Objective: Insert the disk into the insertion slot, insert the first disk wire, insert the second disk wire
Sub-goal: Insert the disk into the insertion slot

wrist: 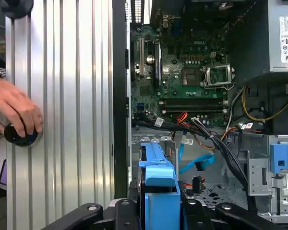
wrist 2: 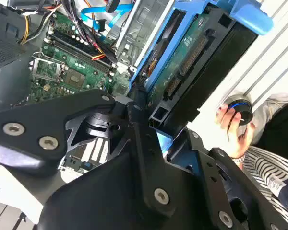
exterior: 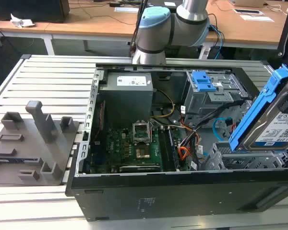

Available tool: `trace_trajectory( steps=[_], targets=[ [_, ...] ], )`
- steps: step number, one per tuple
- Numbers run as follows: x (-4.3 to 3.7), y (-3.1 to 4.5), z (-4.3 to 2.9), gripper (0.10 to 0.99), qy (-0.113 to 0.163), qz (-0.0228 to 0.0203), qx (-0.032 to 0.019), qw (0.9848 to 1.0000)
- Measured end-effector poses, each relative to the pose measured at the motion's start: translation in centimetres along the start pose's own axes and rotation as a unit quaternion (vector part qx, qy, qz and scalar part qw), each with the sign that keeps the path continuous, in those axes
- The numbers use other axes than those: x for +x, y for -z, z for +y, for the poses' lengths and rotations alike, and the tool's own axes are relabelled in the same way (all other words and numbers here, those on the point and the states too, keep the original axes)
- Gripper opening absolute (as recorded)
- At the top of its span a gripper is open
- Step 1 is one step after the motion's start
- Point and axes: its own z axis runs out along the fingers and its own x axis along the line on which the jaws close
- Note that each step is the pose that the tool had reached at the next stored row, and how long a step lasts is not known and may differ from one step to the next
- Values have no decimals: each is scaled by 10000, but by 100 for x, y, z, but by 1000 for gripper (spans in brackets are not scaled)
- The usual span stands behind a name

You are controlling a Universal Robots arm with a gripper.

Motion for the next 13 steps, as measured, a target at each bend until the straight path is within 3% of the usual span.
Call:
trace_trajectory(
  steps=[13],
  targets=[
    [-1, -230, -9, 365, 0, 1, 0, 10000]
  ],
)
